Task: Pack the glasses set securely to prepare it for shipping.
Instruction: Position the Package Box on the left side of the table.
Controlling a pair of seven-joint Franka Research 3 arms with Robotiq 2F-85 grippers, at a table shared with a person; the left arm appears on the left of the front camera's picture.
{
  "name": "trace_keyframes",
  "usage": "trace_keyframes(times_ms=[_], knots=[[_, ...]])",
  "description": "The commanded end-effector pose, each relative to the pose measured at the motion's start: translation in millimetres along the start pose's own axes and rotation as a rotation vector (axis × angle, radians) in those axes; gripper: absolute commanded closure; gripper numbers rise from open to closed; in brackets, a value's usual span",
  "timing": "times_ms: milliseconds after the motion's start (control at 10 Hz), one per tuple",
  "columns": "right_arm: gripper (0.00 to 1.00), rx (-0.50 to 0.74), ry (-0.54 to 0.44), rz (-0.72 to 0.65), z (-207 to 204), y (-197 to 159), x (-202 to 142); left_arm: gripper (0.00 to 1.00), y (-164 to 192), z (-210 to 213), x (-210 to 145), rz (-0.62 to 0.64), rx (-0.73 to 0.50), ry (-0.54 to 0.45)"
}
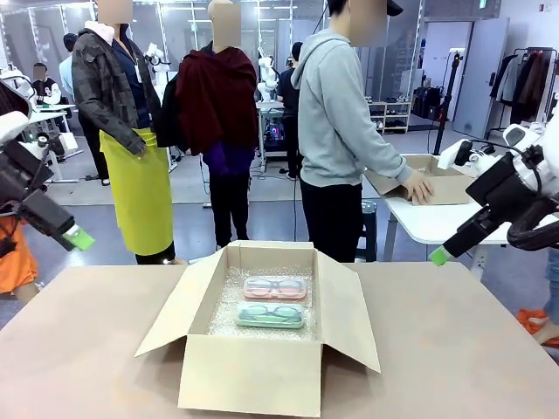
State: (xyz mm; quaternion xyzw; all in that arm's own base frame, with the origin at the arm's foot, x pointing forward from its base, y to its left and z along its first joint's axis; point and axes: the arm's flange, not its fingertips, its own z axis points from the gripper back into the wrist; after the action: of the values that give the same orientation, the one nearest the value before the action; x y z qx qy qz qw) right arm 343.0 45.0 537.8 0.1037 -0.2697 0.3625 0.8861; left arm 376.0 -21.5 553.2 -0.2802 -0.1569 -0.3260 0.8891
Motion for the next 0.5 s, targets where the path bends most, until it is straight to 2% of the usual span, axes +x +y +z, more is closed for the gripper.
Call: trace_keyframes(times_ms=[0,400], knots=[[0.00,0.001,0.006,0.002,-1,3,-1,0.00,30,2,11,0.107,-0.094,-0.018],[0.00,0.001,0.006,0.002,-1,3,-1,0.00,120,-71,-23,0.360,-0.329,-0.099]])
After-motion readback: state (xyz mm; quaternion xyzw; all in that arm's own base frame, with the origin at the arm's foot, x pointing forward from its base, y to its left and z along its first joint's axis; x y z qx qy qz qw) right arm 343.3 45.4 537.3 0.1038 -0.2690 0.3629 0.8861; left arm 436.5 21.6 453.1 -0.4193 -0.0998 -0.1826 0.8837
